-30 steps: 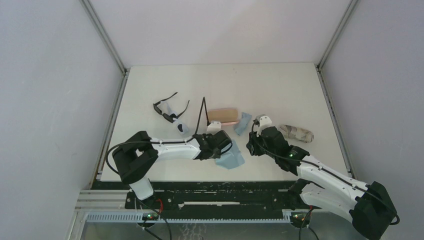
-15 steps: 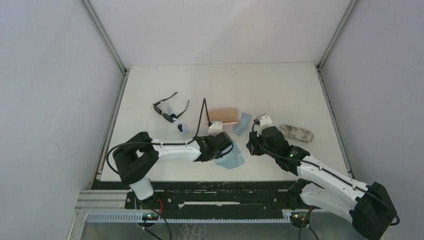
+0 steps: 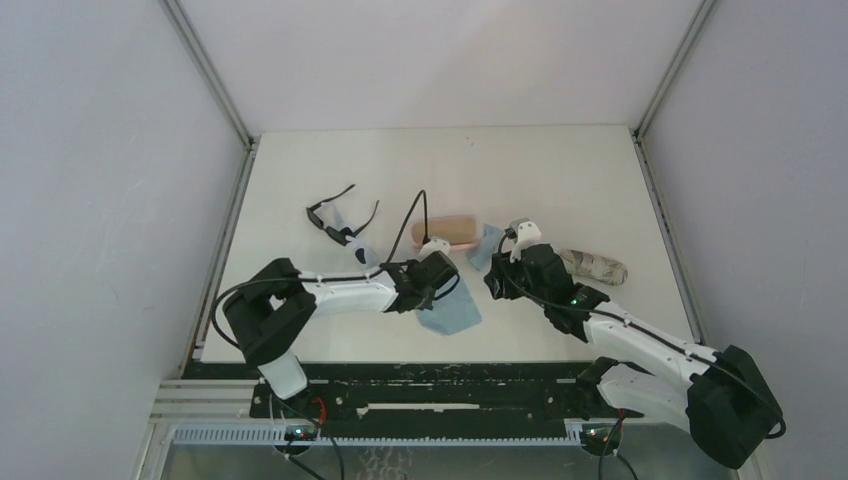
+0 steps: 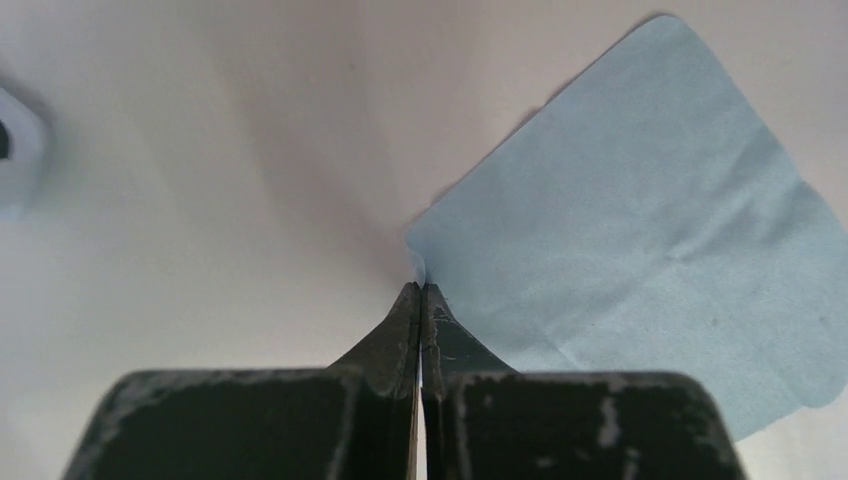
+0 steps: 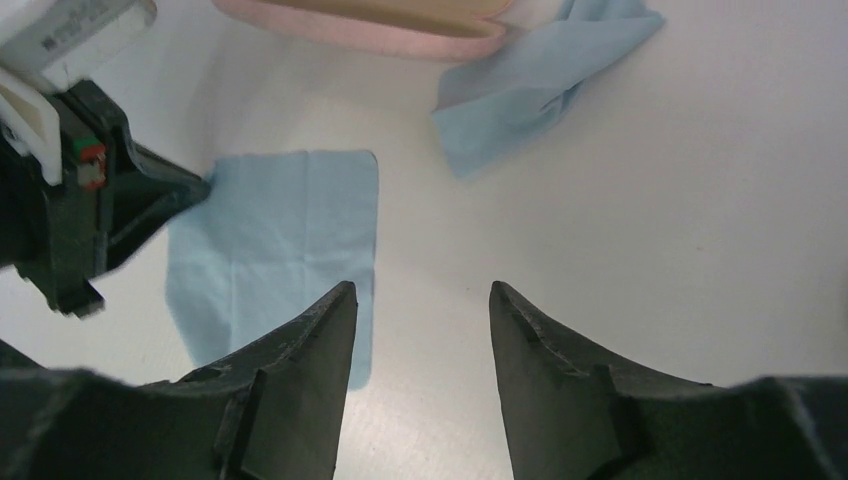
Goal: Organize the sunglasses
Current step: Fold the glasses cleaning cloth at the center of the board.
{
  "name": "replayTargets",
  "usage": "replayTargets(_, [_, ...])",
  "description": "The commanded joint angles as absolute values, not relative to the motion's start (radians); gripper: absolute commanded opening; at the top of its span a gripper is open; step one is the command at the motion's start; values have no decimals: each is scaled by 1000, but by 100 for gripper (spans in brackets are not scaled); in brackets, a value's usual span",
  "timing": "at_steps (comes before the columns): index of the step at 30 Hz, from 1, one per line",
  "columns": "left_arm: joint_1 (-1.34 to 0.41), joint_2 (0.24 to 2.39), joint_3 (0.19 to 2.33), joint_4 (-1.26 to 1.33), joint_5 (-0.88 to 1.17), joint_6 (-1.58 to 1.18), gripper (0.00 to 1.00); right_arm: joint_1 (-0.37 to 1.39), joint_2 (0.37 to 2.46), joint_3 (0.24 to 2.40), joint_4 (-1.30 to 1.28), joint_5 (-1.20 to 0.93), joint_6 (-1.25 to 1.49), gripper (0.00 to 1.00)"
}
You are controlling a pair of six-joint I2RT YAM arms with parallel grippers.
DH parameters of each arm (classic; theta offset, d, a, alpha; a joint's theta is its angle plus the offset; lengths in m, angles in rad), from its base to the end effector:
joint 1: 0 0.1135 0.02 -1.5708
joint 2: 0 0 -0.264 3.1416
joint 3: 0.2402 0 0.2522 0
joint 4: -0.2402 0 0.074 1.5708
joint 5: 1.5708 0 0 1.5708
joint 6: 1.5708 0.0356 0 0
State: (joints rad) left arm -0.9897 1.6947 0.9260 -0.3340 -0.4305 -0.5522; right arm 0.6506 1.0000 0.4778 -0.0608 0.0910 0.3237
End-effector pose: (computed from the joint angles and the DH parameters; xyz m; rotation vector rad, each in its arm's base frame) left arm 0.1872 -0.2580 0.1534 0.4176 2.4819 -0.0234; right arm 0.1698 0.1252 0.2052 -0.3030 2.1670 0.4633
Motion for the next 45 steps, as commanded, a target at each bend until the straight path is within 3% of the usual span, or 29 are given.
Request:
replayTargets(1, [-947,1698,973,-360,-419,-359,0,642,1054,524,17,25,262,51])
replayTargets(9, [-903,1680,957,-266,-376,-259,0,546,1206,588,50,-267,312,49])
replayTargets(15, [-893,1650,896,-170,-327,-277,0,544,1363,667,107,-366,296,46])
replayTargets(24, [-870,1591,798,-63,-300,-371,0,563,1555,790,79,-304,266,42])
replayTargets(45, [-825,1534,609,141,-201,-568,0,707,1715,919,-26,-66,55,49])
